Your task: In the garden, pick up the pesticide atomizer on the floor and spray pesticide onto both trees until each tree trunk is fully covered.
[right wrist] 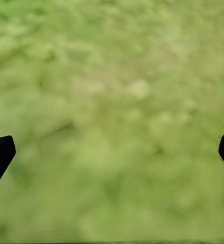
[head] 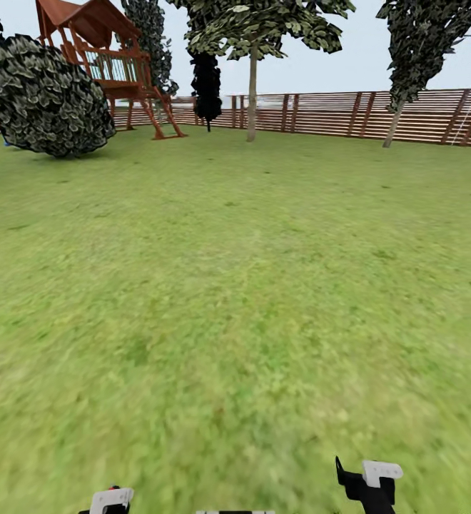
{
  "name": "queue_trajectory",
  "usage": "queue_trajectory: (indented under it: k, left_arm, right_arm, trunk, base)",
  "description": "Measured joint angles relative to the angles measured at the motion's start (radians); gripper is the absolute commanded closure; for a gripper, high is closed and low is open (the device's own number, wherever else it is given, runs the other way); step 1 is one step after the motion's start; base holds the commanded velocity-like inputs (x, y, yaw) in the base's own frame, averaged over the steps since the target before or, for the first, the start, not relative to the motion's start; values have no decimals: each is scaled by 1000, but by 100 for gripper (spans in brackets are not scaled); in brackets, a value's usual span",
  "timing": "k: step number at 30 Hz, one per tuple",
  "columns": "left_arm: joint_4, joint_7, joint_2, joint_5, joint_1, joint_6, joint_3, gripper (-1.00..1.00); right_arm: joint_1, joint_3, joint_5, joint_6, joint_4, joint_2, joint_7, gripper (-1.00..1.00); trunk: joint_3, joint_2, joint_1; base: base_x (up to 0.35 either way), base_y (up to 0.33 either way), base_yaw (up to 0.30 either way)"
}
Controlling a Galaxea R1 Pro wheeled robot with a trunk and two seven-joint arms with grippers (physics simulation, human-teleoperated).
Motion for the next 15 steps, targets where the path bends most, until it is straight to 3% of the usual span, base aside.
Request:
queue_trajectory:
  k: [6, 15]
  left_arm:
    - [0, 1, 0, 0, 0, 0, 0, 100]
    - [0, 6, 0, 0, -1, 0, 0, 100]
  right_arm:
    - [0, 0, 0, 0, 0, 0, 0, -100]
    - [0, 1, 7, -1, -1, -3, 7, -100]
  trunk:
    - [0, 0, 0]
    - [0, 0, 0]
  base:
    - [206, 0, -246]
    - [334, 0, -19]
